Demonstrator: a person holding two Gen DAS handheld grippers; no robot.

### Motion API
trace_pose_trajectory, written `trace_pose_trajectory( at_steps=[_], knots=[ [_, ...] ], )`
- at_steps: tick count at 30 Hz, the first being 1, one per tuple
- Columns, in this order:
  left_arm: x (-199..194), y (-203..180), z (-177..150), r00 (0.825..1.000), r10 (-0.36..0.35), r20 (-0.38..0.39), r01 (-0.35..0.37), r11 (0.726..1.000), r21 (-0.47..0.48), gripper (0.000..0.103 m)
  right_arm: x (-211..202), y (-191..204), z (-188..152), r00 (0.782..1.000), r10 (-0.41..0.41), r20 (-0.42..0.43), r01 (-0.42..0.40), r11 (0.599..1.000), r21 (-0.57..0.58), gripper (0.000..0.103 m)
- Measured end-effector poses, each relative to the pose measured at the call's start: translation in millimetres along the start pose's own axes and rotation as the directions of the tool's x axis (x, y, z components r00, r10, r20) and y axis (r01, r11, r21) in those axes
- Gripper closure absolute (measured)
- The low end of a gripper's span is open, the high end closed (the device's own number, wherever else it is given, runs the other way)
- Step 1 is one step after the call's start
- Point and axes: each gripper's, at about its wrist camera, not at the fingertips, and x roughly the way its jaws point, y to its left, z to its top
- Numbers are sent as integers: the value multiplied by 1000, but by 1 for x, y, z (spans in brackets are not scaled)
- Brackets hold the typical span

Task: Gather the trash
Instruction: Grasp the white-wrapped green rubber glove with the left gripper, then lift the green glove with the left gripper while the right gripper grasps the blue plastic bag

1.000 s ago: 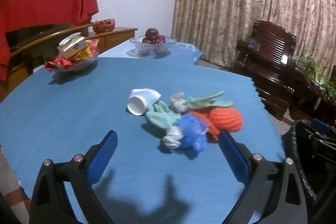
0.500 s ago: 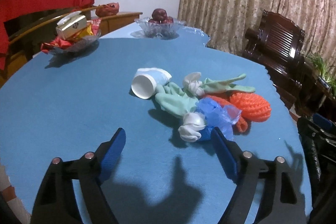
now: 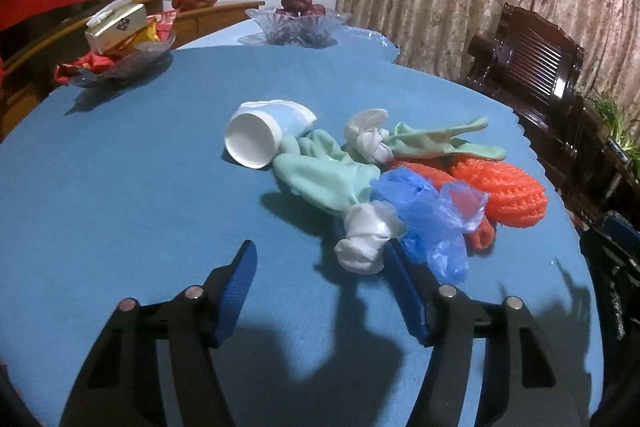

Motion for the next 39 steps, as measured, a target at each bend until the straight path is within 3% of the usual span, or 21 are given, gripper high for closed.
trace_pose_trajectory(
  at_steps=[8, 12, 16, 22, 32, 39],
  knots=[
    [5, -6, 4, 998, -65, -15, 65, 998, -20, 42, 5, 1, -2, 1000, 11, -11, -11, 1000, -9, 6],
    [5, -11, 4, 998, -62, -10, 62, 998, -9, 42, 7, 0, -2, 1000, 11, -15, -11, 1000, -9, 6],
    [14, -7, 4, 998, -57, -29, 56, 998, -31, 51, 7, 1, -4, 1000, 13, -19, -13, 1000, -9, 6],
    [23, -6, 3, 992, -118, -41, 115, 992, -58, 70, 7, 6, -4, 1000, 20, -23, -21, 1000, -17, 6],
    [-19, 3, -4, 997, -77, 17, 77, 997, -26, 74, -1, 14, -2, 999, 38, -11, -38, 999, -22, 6],
    [-28, 23, -31, 998, -35, -47, 33, 999, -24, 70, 0, 29, -5, 998, 59, -15, -59, 998, -35, 6]
  ],
)
